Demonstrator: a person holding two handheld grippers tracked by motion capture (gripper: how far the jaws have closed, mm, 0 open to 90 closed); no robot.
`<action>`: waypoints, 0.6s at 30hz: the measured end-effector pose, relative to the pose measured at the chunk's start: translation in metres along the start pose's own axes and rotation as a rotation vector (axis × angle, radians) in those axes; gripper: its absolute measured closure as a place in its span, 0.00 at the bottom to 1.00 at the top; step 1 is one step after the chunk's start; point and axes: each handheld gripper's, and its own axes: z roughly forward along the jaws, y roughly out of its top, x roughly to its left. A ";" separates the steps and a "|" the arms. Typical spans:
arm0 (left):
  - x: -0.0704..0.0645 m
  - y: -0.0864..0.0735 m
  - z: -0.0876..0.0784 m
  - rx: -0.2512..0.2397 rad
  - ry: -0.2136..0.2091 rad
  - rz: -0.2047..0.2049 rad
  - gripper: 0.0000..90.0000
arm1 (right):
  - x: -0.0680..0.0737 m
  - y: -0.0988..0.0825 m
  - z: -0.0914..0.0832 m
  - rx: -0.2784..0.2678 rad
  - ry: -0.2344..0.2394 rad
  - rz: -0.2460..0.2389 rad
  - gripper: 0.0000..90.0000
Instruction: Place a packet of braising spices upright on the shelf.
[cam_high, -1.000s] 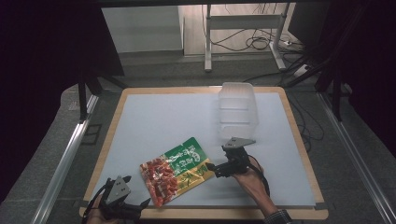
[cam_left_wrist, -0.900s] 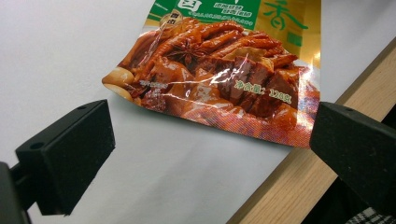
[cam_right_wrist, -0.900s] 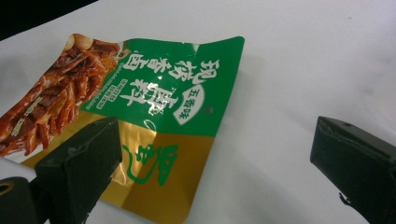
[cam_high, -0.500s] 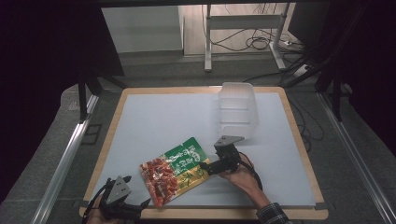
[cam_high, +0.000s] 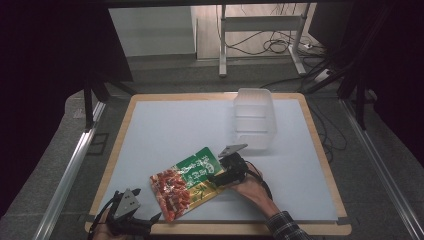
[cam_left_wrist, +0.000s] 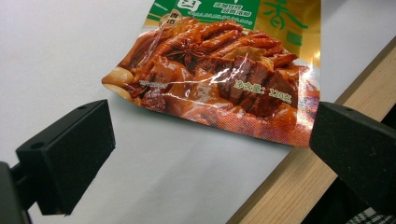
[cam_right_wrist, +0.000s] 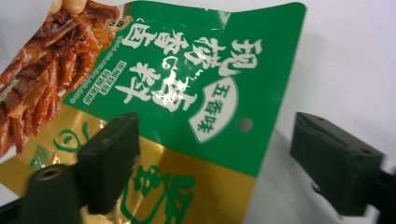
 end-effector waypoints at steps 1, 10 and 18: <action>0.000 0.000 0.000 0.000 0.001 -0.002 0.00 | 0.000 0.002 0.002 0.005 0.009 0.002 0.24; 0.001 -0.001 -0.001 -0.007 -0.001 -0.014 0.00 | 0.008 0.010 0.009 0.031 -0.009 -0.058 0.65; 0.002 -0.001 -0.001 -0.010 -0.002 -0.017 0.00 | 0.006 0.020 0.008 0.048 0.051 -0.034 0.99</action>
